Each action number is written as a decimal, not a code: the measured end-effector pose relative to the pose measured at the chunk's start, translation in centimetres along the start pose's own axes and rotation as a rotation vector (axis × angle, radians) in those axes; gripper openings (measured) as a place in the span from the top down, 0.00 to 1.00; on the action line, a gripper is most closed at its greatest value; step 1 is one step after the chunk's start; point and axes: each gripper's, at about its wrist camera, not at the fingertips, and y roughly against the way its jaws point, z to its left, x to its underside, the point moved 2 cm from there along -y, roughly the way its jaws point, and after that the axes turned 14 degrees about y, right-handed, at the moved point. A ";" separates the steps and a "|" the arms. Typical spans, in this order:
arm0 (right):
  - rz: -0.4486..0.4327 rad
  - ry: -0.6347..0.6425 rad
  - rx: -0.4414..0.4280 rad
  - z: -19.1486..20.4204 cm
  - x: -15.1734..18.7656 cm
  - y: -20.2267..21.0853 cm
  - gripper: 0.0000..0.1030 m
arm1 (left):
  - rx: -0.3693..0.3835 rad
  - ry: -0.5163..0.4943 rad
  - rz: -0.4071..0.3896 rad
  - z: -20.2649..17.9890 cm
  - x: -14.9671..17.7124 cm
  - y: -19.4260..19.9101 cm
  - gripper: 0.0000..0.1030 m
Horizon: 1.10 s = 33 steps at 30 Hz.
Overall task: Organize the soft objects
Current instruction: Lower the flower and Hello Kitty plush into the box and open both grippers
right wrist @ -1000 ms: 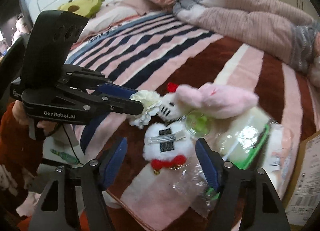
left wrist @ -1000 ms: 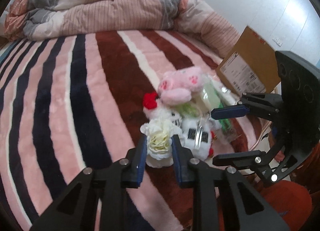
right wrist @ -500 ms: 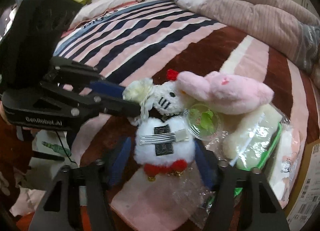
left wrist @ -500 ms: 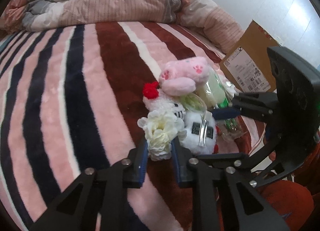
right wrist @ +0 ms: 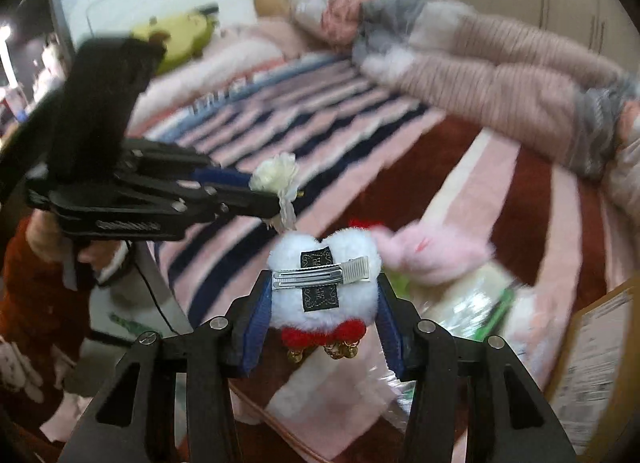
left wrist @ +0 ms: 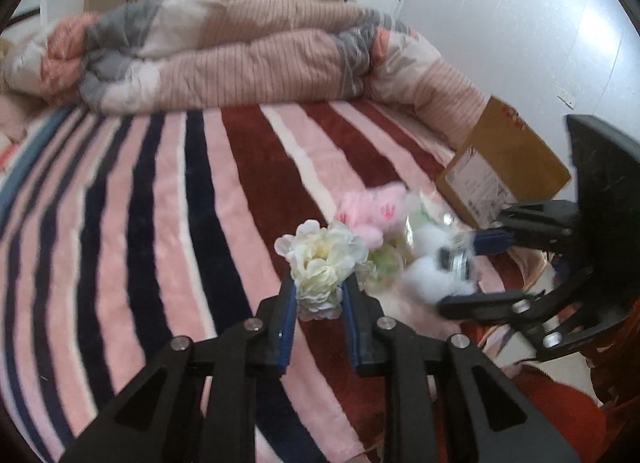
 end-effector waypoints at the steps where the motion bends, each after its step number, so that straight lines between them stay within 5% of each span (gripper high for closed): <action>1: -0.026 -0.005 0.013 -0.3 -0.2 1.1 0.57 | -0.005 -0.009 -0.019 -0.7 -0.8 0.7 0.82; 7: -0.180 -0.054 0.115 -3.4 -0.4 9.3 0.57 | 0.015 -0.077 -0.112 -6.3 -4.3 3.7 0.82; 13: -0.250 -0.153 0.237 -8.3 2.7 15.9 0.57 | 0.118 -0.160 -0.152 -15.0 -7.4 3.8 0.82; 22: -0.133 -0.268 0.367 -14.2 9.8 19.0 0.56 | 0.168 -0.365 -0.067 -27.9 -8.3 -2.5 0.82; 28: -0.044 -0.312 0.399 -16.3 13.1 16.9 0.53 | 0.119 -0.419 0.032 -30.6 -7.7 -7.6 0.81; 33: -0.016 -0.331 0.417 -17.2 14.3 15.7 0.39 | 0.099 -0.434 0.080 -31.6 -7.4 -10.1 0.81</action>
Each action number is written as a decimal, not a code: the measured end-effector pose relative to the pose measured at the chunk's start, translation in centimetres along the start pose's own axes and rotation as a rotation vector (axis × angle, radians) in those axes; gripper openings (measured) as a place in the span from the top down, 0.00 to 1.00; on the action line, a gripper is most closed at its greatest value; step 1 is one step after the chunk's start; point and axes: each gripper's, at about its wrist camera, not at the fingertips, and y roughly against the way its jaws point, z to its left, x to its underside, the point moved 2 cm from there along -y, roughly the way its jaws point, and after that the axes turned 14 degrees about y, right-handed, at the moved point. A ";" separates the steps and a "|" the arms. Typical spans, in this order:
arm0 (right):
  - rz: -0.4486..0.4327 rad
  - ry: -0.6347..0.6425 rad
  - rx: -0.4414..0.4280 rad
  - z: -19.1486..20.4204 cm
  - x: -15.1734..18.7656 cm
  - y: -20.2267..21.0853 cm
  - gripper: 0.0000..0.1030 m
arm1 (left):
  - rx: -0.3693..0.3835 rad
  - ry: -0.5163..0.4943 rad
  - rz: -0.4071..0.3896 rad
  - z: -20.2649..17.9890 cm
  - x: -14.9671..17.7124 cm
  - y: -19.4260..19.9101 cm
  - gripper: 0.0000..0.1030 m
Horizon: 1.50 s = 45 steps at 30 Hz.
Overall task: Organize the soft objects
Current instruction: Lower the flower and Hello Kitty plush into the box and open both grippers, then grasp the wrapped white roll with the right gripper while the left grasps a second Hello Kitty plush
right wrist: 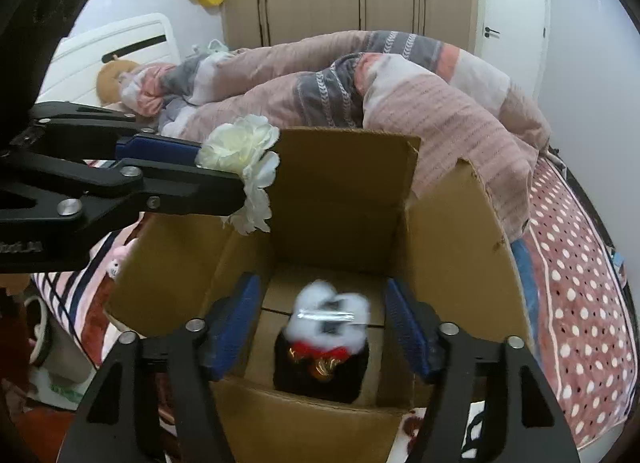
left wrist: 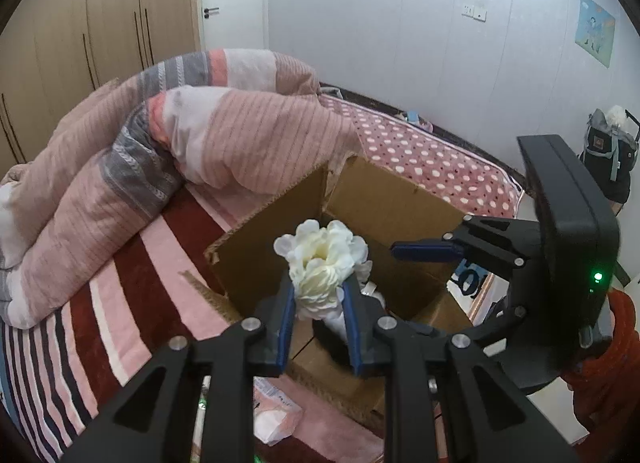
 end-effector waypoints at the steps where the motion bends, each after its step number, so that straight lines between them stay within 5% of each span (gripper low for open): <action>1: 0.002 -0.002 -0.006 0.0 0.1 0.0 0.39 | -0.004 -0.004 0.003 0.0 0.0 -0.3 0.81; 4: -0.004 -0.002 -0.018 -0.2 0.5 0.2 0.39 | -0.014 0.001 0.010 0.2 -0.1 -0.8 0.76; 8: -0.012 -0.004 -0.013 -0.1 0.1 0.6 0.39 | -0.031 0.011 0.013 0.5 -0.1 -0.9 0.42; 11: -0.017 0.002 -0.015 0.5 -0.2 1.2 0.39 | -0.056 -0.001 -0.019 0.8 -0.2 0.1 0.39; 15: -0.055 0.025 -0.026 1.6 -1.0 2.5 0.39 | -0.065 0.037 -0.096 2.8 -0.2 3.9 0.20; 23: -0.196 0.116 -0.102 7.8 -5.1 5.7 0.39 | -0.173 0.106 -0.214 8.8 2.8 11.7 0.06; 29: -0.201 0.197 -0.214 15.0 -7.2 4.2 0.39 | -0.258 0.202 -0.239 14.8 8.1 14.2 0.06; 33: -0.117 0.222 -0.273 18.7 -7.4 0.6 0.39 | -0.225 0.294 -0.208 18.4 11.5 14.0 0.06; 40: 0.052 0.179 -0.160 19.8 -4.0 -6.3 0.39 | -0.190 0.387 -0.112 22.5 17.5 10.5 0.09; 45: 0.128 0.128 -0.032 17.4 -1.9 -9.6 0.39 | -0.100 0.419 -0.052 23.1 20.0 7.3 0.28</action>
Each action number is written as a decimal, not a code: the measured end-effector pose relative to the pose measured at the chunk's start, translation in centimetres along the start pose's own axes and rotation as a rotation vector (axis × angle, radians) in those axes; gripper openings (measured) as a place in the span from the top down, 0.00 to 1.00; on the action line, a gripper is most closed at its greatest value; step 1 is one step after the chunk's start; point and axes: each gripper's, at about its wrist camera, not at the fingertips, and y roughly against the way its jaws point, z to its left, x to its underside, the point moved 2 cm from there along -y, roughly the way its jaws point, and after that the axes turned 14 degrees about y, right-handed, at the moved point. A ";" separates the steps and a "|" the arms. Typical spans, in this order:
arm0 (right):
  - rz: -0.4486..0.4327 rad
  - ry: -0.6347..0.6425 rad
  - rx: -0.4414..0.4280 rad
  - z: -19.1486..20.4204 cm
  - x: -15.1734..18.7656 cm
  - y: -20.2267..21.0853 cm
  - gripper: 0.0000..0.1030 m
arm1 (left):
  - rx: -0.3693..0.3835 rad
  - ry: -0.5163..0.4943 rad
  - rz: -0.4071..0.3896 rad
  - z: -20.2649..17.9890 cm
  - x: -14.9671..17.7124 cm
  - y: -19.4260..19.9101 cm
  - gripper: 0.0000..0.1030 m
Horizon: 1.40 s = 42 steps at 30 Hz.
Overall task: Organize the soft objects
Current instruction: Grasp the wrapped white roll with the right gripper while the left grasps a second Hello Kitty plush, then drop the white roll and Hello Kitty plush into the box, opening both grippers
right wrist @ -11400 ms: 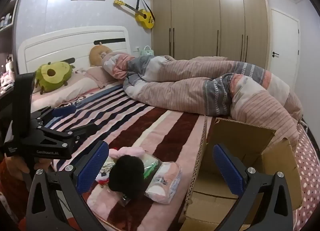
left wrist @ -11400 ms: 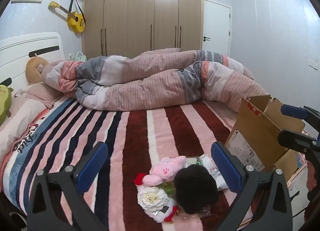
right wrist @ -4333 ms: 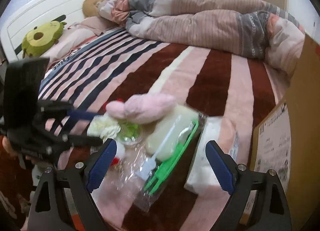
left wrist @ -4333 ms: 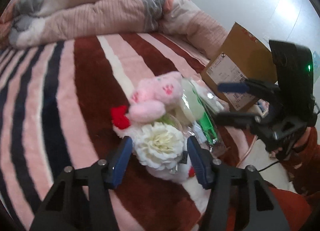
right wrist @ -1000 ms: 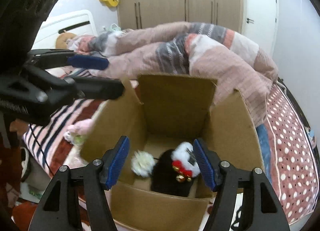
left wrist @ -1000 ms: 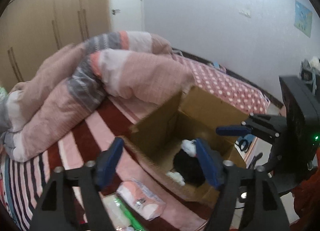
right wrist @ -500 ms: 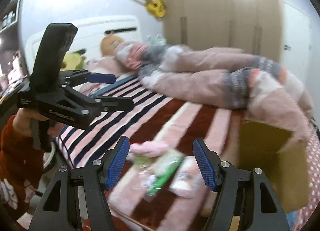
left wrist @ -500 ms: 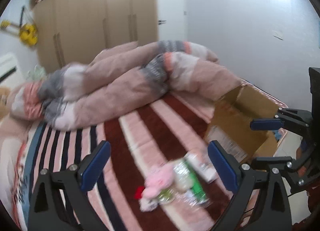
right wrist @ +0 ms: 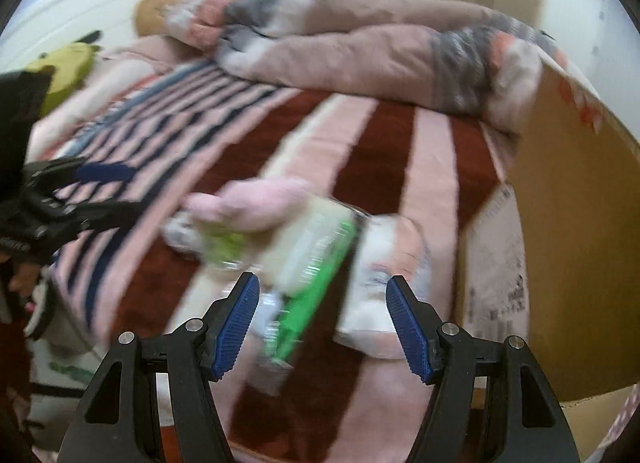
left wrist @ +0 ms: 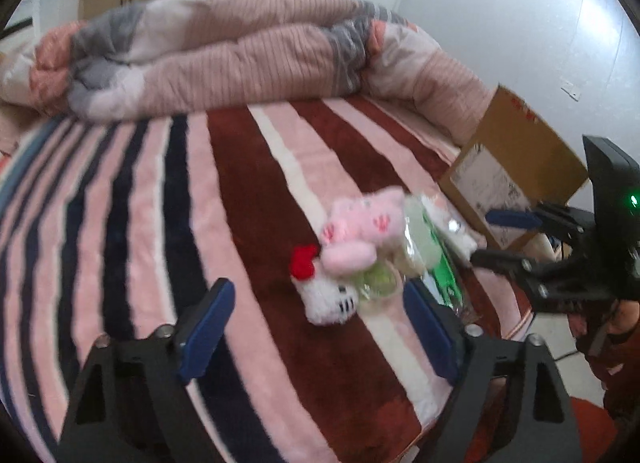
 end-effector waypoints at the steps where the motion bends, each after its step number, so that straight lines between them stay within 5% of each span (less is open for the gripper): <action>1: 0.006 -0.007 0.019 -0.4 0.3 -0.3 0.39 | 0.009 0.000 0.012 0.0 0.4 -0.6 0.30; 9: 0.051 -0.028 0.099 -1.4 1.0 -2.8 0.43 | 0.057 -0.007 0.087 -0.7 1.7 -4.7 0.40; 15: 0.087 -0.028 0.145 -1.7 1.2 -4.3 0.52 | 0.056 0.007 0.086 -0.3 1.5 -5.5 0.68; 20: 0.100 -0.078 0.113 -2.3 1.9 -5.5 0.59 | 0.050 0.022 0.088 0.5 1.5 -5.0 0.68; 24: 0.071 -0.069 0.128 -2.2 1.7 -4.7 0.83 | 0.029 0.013 0.073 0.5 1.6 -4.3 0.68; 33: -0.032 -0.064 0.051 -1.3 0.0 -0.7 0.85 | 0.002 0.015 0.010 1.0 0.7 -1.1 0.68; 42: -0.222 0.021 0.009 -0.4 -3.4 7.3 0.85 | -0.016 -0.047 -0.100 -3.1 -2.7 4.3 0.68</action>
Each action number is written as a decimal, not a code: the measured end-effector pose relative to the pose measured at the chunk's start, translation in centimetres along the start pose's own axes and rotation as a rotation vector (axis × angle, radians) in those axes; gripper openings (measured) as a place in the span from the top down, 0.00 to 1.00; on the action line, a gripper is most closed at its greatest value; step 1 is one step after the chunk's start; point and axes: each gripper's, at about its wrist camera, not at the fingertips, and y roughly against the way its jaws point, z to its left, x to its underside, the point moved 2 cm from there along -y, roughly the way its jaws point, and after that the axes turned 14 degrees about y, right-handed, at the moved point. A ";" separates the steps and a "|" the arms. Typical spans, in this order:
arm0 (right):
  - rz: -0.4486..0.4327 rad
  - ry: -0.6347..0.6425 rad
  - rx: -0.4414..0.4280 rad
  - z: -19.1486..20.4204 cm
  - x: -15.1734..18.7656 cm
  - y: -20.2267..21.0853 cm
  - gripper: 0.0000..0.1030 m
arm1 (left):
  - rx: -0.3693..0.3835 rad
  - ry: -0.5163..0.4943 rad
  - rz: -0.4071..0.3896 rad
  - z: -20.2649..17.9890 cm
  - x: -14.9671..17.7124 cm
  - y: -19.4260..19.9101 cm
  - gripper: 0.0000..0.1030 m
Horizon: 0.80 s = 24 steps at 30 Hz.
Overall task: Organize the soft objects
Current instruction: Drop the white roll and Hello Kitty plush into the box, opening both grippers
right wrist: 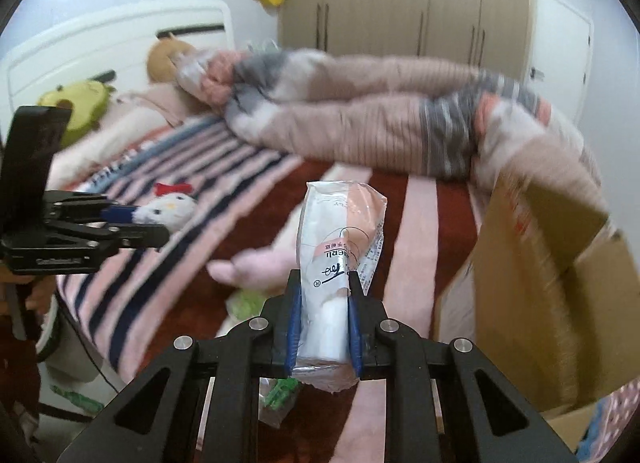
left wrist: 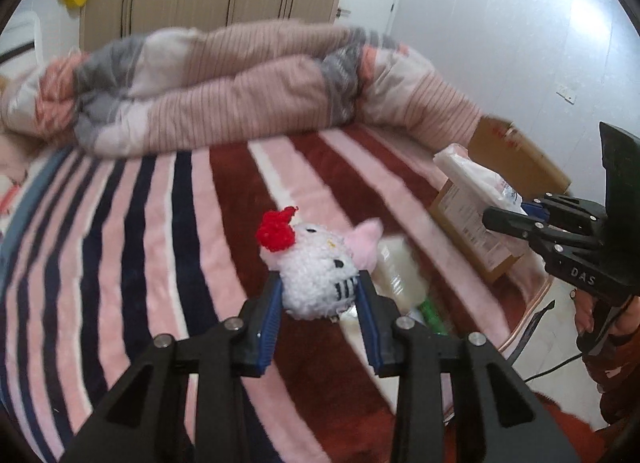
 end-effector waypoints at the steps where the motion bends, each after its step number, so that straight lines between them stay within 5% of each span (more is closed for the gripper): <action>1: -0.024 0.001 -0.008 -0.3 -0.5 1.0 0.85 | 0.001 -0.011 -0.010 -0.7 -0.5 0.5 0.68; 11: -0.162 -0.043 0.018 -7.0 0.1 9.0 0.85 | 0.085 -0.209 -0.054 -14.2 -4.6 1.8 0.68; 15: -0.119 -0.086 0.074 -11.0 2.8 9.3 0.85 | 0.168 -0.265 -0.010 -19.8 -5.8 -0.5 0.68; 24: 0.038 -0.132 0.089 -16.0 8.0 5.0 0.80 | 0.152 -0.349 0.105 -26.7 -6.4 -8.3 0.68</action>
